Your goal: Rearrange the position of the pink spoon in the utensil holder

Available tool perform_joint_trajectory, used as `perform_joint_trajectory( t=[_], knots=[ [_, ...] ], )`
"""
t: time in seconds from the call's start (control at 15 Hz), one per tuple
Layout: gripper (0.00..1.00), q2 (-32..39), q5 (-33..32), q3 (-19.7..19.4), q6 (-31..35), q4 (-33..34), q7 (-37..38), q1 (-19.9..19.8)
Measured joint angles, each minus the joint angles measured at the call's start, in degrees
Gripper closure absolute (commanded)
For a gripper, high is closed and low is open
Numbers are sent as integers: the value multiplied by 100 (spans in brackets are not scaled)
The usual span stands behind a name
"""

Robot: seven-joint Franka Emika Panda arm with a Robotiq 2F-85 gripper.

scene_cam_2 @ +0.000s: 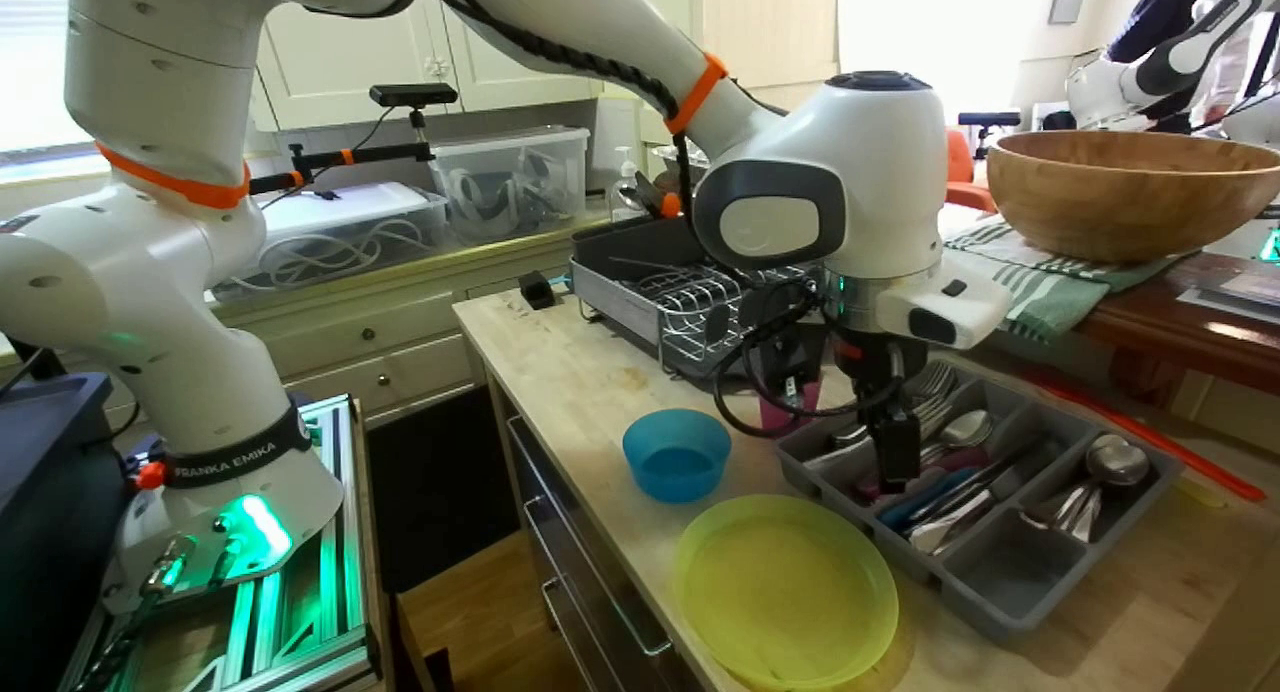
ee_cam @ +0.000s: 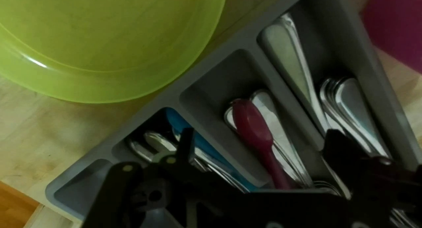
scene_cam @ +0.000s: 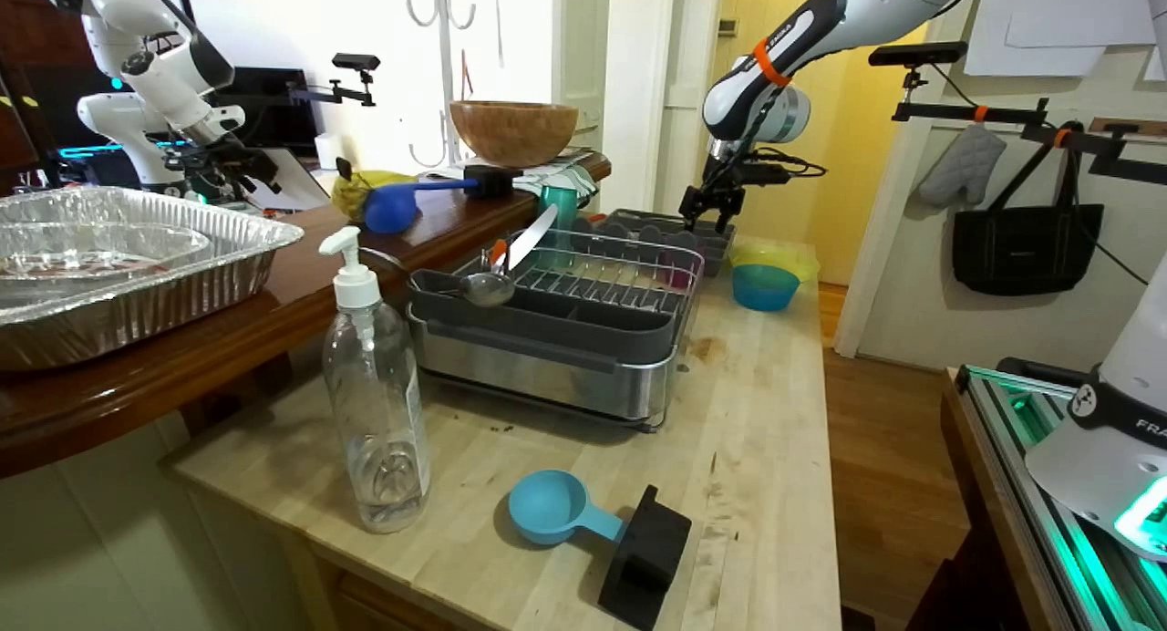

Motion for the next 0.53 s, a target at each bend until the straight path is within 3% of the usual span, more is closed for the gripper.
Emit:
perform_joint_trajectory(
  t=[0.53],
  knots=[
    [0, 361, 172, 61, 18, 379, 502, -154]
  ],
)
